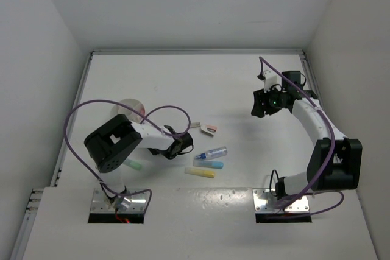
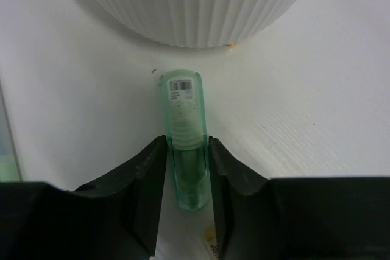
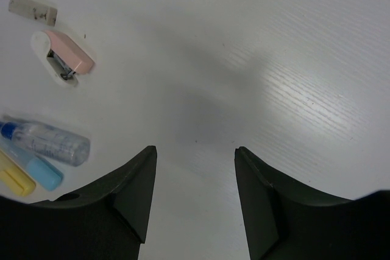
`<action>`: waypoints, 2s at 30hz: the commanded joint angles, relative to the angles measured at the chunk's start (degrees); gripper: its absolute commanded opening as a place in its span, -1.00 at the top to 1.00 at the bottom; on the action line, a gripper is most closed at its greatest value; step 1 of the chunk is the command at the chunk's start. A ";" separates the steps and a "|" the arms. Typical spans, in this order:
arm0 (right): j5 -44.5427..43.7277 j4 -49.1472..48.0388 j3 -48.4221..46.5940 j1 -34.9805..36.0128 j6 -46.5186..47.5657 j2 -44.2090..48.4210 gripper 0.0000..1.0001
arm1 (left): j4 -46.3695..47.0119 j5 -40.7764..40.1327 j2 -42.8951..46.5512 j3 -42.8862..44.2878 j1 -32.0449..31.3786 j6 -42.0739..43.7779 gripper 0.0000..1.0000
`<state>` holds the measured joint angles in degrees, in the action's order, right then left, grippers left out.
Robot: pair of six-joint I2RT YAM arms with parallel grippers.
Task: Sort the stationery into containers
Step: Pick up the stationery from the center of the board, then place the stationery in the storage box.
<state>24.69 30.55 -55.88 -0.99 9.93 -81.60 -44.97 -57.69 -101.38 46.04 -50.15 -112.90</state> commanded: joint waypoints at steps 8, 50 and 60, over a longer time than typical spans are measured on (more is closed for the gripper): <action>1.41 -0.57 -2.39 -0.06 0.44 1.45 -0.09 | -1.86 0.92 3.03 2.54 -4.24 -1.80 0.57; 1.94 -0.57 -2.92 -0.06 0.44 2.50 0.01 | 14.82 37.04 24.74 11.09 30.46 68.96 0.83; 1.94 -0.57 -2.92 -0.06 0.44 2.50 0.01 | 15.43 45.02 26.41 8.81 36.60 70.98 0.93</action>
<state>25.61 30.57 -56.40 -0.99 10.11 -80.95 -31.38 -18.02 -77.17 55.86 -15.68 -43.44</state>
